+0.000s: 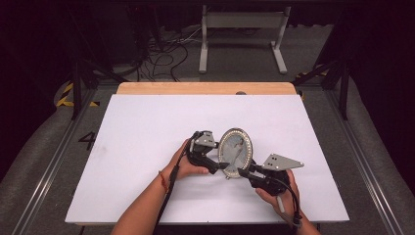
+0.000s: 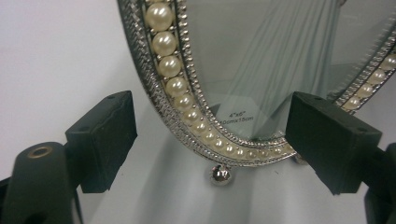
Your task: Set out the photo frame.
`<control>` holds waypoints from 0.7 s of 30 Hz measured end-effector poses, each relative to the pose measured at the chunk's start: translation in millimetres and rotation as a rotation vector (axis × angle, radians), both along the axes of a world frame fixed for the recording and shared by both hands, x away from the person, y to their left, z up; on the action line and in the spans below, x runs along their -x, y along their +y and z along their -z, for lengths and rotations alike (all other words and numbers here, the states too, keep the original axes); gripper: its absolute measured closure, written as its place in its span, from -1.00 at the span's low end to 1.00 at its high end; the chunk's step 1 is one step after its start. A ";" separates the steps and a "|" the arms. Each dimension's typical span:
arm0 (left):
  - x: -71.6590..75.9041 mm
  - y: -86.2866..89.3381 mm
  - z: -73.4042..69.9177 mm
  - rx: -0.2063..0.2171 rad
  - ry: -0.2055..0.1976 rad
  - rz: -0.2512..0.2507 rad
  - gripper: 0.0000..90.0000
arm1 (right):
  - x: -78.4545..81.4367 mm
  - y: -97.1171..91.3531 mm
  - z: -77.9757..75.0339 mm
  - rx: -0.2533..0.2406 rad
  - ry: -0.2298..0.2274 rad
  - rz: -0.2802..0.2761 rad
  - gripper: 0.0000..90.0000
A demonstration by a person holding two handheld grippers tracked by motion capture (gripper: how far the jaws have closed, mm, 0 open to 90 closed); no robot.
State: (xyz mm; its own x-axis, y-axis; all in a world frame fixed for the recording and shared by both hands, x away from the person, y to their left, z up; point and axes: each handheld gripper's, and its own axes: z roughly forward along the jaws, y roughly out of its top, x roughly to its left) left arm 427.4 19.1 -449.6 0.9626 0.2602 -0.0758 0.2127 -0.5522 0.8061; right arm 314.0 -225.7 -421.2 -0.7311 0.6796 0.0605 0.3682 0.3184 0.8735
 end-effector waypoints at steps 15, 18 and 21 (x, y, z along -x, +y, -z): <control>16.9 12.4 -9.8 -0.087 -0.048 -0.026 -0.03 | -4.3 -0.9 -1.1 0.008 0.015 0.025 0.62; 24.0 19.0 -9.4 -0.099 -0.051 -0.044 0.01 | -8.2 0.5 -0.8 0.000 0.016 0.045 0.62; 31.4 25.9 -9.9 -0.100 -0.055 -0.053 0.03 | -12.7 2.5 0.7 -0.016 0.014 0.068 0.62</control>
State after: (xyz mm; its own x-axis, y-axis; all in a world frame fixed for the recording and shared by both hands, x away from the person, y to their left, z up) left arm 396.0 45.0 -439.7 0.9491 0.3149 0.0055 0.2012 -0.6197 0.7586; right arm 326.7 -223.2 -421.9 -0.6825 0.7263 0.0822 0.4011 0.2781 0.8728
